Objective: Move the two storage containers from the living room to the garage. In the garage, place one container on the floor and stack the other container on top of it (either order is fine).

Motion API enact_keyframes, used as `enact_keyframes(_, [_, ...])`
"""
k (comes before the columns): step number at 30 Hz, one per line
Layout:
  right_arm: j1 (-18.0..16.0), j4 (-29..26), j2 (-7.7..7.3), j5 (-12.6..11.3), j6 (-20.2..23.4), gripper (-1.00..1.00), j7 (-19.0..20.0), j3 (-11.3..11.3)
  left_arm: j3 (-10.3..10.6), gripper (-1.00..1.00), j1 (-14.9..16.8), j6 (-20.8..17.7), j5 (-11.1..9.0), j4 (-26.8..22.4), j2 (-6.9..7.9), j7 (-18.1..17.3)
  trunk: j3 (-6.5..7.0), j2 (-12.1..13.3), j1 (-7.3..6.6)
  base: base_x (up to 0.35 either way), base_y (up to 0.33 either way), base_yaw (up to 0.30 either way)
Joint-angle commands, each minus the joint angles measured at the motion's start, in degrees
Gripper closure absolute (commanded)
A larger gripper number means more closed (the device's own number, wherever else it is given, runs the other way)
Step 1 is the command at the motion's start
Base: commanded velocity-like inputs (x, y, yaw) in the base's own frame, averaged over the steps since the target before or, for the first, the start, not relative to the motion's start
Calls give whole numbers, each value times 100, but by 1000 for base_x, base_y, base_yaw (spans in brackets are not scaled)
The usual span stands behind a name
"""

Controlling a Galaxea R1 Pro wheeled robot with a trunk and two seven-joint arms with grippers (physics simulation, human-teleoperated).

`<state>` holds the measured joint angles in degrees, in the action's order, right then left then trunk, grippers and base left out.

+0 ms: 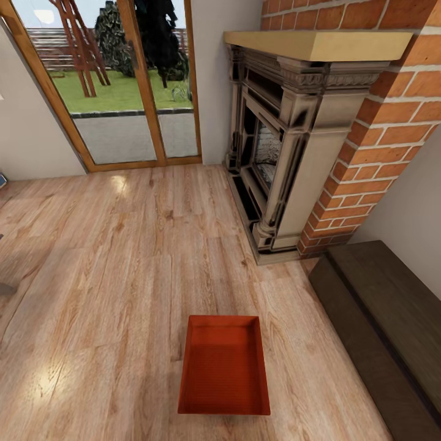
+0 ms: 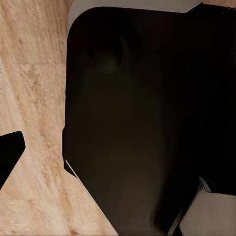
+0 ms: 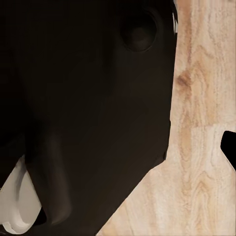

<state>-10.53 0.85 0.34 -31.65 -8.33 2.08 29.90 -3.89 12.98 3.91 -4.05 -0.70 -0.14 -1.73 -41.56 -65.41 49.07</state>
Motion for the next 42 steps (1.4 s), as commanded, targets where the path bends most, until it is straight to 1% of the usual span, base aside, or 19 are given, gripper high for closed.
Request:
enact_keyframes(1, [-4,-94,-3,-56,-9,-100,22,55,-28,-100,9,-13,-56,-84,14,-31,-4,-2,0,0,0,0])
enact_keyframes(2, [4,-411,-30,-54,12,-100,-3,68,-22,-100,14,-67,-64,-378,24,-38,-4,-2,0,0,0,0])
enact_keyframes(4, [-13,-683,-93,-53,85,-100,-62,73,-23,-100,18,-292,-72,-1016,29,-41,-4,-2,0,0,0,0])
enact_keyframes(7, [-264,-1251,-216,-52,580,-100,-198,76,-24,-100,20,-1168,-75,-2267,8,-27,-4,-2,0,0,0,0])
enact_keyframes(10, [-731,-1746,-353,-52,1152,-100,-440,73,-18,-100,38,-2131,-47,-3665,-92,-9,-4,-2,0,0,0,0])
enact_keyframes(11, [-821,-1807,-377,-52,1217,-100,-490,72,-18,-100,41,-2257,-43,-3862,-113,-6,-4,-2,0,0,0,0])
enact_keyframes(13, [-1181,-1982,-441,-52,1378,-100,-675,70,-16,-100,67,-2657,-31,-4422,-197,1,-4,-2,0,0,0,0])
enact_keyframes(15, [-1445,-2051,-463,-52,1434,-100,-792,69,-16,-100,86,-2843,-20,-4620,-273,5,-4,-2,0,0,0,0])
enact_keyframes(18, [-1787,-2094,-475,-48,1471,-100,-928,69,-11,-100,230,-2965,-10,-4741,-367,10,-4,-2,0,0,0,0])
enact_keyframes(20, [-2099,-2112,-479,-45,1487,-100,-1036,69,-4,-100,539,-3018,-4,-4752,-473,24,-4,-2,0,0,0,0])
enact_keyframes(21, [-2598,-2103,-453,-44,1526,-100,-1116,68,1,-100,1268,-3045,171,-4394,-659,132,-4,-2,0,0,0,0])
enact_keyframes(25, [-2968,-1994,-400,-44,1521,-100,-1216,70,2,-100,2027,-2985,497,-3634,-757,192,-4,-2,0,0,0,0])
enact_keyframes(26, [-3020,-1882,-341,-43,1480,-100,-1305,73,2,-100,2225,-2951,565,-3384,-764,241,-4,-2,0,0,0,0])
enact_keyframes(27, [-3066,-1573,-175,-43,1257,-100,-1382,75,0,-100,2397,-2908,623,-3135,-773,364,-4,-2,0,0,0,0])
enact_keyframes(28, [-3083,-1332,-71,-43,1003,-100,-1415,76,1,-100,2462,-2840,646,-2984,-778,434,-4,-2,0,0,0,0])
enact_keyframes(33, [-3107,-958,89,-47,558,-100,-1468,77,2,-100,2573,-2493,715,-2556,-793,621,-4,-2,0,0,0,0])
enact_keyframes(35, [-3113,-899,119,-50,481,-100,-1477,77,-2,-100,2671,-2414,822,-2383,-820,925,-4,-2,0,0,0,0])
enact_keyframes(37, [-3114,-880,130,-51,455,-100,-1480,77,-4,-100,2716,-2388,864,-2315,-829,1053,-4,-2,0,0,0,0])
enact_keyframes(42, [-3114,-861,132,-59,418,-100,-1490,72,-6,-100,2756,-2312,899,-2243,-825,1166,-4,-2,0,0,0,0])
